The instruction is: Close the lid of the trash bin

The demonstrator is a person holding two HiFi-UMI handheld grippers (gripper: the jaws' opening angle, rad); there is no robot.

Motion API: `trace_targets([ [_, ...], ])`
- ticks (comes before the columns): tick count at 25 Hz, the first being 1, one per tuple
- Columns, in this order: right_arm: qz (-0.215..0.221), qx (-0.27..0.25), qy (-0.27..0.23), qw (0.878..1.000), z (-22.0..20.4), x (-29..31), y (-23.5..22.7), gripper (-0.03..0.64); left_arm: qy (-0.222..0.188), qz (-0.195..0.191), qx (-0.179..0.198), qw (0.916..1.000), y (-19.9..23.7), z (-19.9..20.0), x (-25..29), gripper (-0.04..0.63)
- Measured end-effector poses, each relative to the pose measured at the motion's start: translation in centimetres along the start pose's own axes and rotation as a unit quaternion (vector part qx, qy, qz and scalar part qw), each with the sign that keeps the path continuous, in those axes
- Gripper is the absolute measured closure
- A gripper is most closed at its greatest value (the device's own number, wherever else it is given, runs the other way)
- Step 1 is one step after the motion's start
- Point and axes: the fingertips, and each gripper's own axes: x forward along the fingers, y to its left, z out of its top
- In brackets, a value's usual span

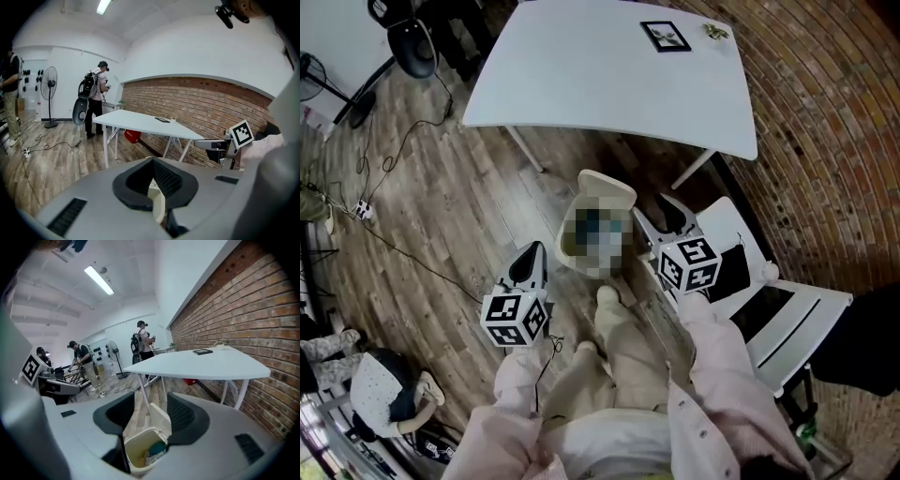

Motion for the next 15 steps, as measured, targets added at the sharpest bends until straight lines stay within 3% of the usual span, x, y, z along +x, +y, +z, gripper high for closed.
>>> trace_targets([
  [8, 0.033, -0.043, 0.068, 0.996, -4.0, 7.5, -3.8, 0.414, 0.039, 0.026, -0.022, 0.9987, 2.2, -2.6, 6.1, 0.601],
  [15, 0.062, -0.077, 0.116, 0.988, -7.9, 12.1, -5.4, 0.414, 0.062, 0.027, -0.032, 0.9972, 2.8, -4.7, 10.1, 0.602],
])
